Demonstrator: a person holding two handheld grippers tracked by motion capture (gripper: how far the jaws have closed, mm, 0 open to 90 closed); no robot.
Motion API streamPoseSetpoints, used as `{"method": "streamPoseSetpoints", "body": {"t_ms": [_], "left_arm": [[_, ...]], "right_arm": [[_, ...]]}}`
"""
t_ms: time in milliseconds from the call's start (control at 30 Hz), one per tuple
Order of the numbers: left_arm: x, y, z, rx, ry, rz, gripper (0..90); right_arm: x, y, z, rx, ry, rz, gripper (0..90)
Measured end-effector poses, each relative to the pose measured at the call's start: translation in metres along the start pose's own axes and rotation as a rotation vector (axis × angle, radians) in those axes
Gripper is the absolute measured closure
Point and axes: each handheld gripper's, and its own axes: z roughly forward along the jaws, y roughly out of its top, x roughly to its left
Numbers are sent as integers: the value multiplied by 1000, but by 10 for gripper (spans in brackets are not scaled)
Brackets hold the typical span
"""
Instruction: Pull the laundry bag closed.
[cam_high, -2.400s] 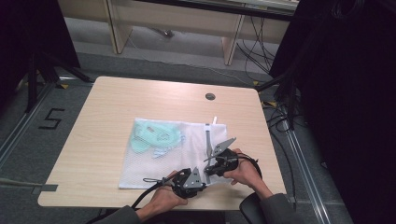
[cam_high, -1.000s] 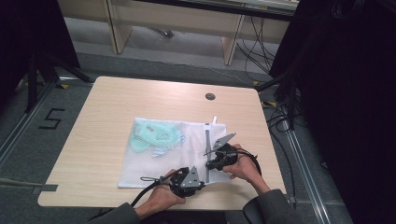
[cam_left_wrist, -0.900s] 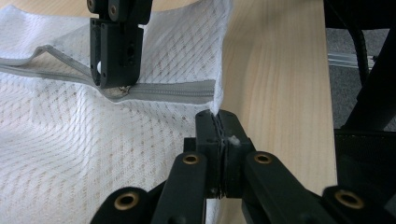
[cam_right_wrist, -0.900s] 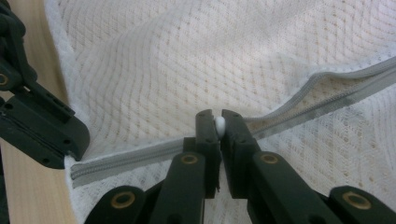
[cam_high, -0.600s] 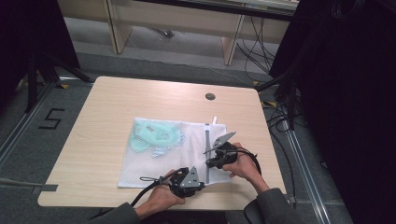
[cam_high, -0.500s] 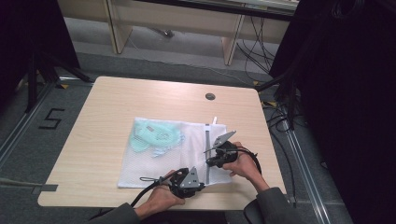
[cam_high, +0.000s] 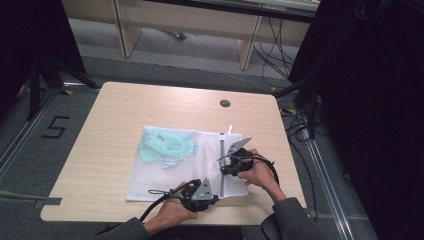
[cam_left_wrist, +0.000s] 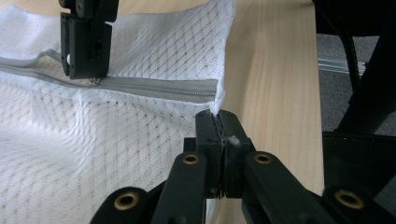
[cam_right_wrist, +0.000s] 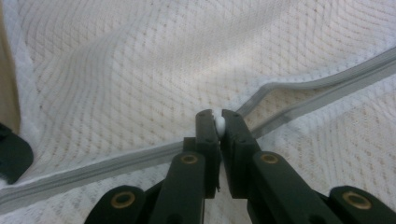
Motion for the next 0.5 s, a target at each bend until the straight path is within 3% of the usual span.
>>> {"method": "streamPoseSetpoints", "body": {"t_ms": [233, 500], "left_arm": [[0, -1, 0, 18, -6, 11, 883], [-3, 0, -2, 2, -10, -5, 884]], "right_arm": [[-4, 1, 2, 10, -3, -11, 863], [-9, 2, 4, -3, -4, -2, 863]]}}
